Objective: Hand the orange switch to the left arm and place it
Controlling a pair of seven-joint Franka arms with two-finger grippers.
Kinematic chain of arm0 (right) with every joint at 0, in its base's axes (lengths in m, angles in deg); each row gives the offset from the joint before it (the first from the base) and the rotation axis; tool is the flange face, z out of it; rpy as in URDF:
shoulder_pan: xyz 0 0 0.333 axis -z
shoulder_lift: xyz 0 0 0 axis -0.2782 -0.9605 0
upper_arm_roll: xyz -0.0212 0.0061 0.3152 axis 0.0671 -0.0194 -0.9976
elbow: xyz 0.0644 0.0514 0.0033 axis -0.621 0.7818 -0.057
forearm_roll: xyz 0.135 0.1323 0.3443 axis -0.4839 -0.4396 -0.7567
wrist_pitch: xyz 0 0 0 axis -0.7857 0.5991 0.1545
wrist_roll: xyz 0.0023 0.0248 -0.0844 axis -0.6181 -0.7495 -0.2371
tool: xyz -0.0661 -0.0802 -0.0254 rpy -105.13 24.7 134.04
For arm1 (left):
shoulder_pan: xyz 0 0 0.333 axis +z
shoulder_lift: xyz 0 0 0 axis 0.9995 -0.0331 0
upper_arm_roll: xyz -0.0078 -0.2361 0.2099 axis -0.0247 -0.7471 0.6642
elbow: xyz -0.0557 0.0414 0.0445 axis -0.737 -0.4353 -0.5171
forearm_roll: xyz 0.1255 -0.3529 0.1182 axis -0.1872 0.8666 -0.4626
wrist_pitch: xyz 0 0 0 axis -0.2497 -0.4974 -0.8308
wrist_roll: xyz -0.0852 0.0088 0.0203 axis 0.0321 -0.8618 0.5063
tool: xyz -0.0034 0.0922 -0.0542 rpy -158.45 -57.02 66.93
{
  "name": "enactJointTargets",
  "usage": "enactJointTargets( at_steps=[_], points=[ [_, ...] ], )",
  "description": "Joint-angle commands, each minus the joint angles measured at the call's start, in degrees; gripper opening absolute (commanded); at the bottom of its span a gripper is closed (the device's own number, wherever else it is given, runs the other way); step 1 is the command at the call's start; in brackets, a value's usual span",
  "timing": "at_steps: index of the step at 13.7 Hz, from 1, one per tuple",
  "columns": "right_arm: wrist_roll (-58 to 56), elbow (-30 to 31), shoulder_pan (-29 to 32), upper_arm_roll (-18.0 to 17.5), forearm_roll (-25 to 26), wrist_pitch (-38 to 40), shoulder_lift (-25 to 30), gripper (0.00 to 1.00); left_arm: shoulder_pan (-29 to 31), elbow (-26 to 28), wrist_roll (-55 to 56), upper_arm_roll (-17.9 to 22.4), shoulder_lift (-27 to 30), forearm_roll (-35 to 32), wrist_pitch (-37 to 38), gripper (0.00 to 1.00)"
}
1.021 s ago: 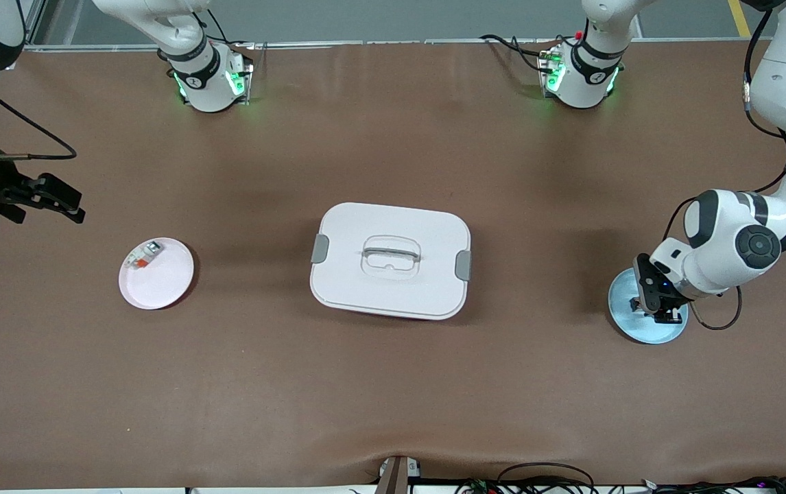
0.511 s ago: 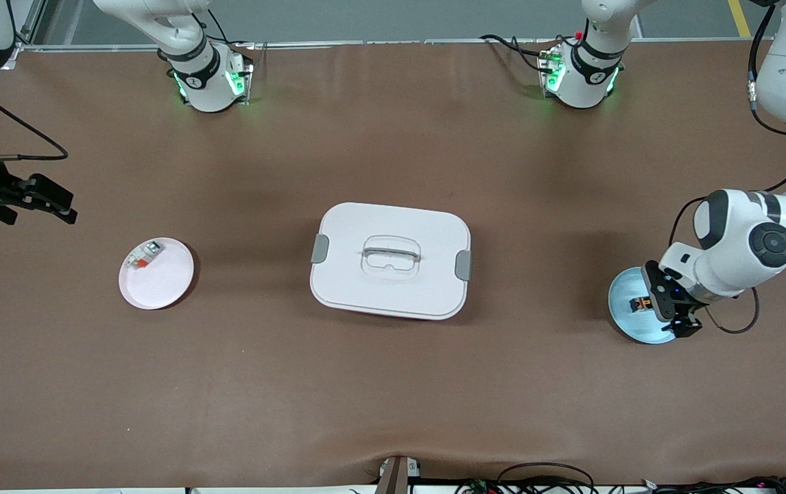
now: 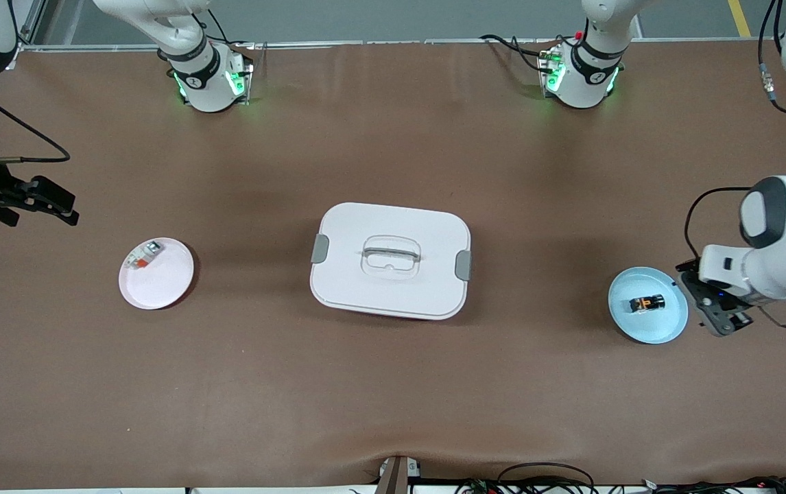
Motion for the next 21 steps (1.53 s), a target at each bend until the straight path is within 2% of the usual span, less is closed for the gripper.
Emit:
enactJointTargets(
  at_steps=[1,3,6,11,15,16,19,21],
  points=[
    [-0.7,-1.9,1.4,-1.0,0.5,0.8,-1.0,1.00,0.2,-4.6,10.8,-2.0,3.6,1.1,8.7,1.00],
    [-0.7,-1.9,1.5,-1.0,0.6,0.9,-1.0,1.00,0.3,-6.8,21.0,-3.6,5.2,1.5,11.8,1.00],
    [-0.8,-2.4,1.5,-1.0,0.2,1.4,-1.1,1.00,0.5,-11.3,27.7,-3.4,5.2,7.5,15.2,1.00],
    [-0.9,-8.7,1.9,-1.0,0.3,7.5,-3.9,1.00,0.3,-11.7,42.9,-3.6,9.2,7.9,16.3,1.00],
    [-1.0,-8.8,2.0,-1.0,0.6,7.5,-4.1,1.00,-2.2,-11.5,53.2,-3.1,13.8,8.5,17.2,1.00],
    [-1.0,-8.8,2.0,-1.0,0.7,7.4,-4.1,1.00,-4.8,-11.6,53.8,-0.5,15.1,8.5,18.9,1.00],
    [-1.0,-8.8,2.0,-1.0,0.6,7.4,-4.1,1.00,-16.5,-11.2,54.0,11.4,19.9,9.5,20.4,1.00],
    [-1.0,-8.8,2.0,-1.0,0.6,7.4,-4.1,1.00,-21.7,-11.0,57.2,16.6,22.2,12.4,25.0,1.00]
  ],
)
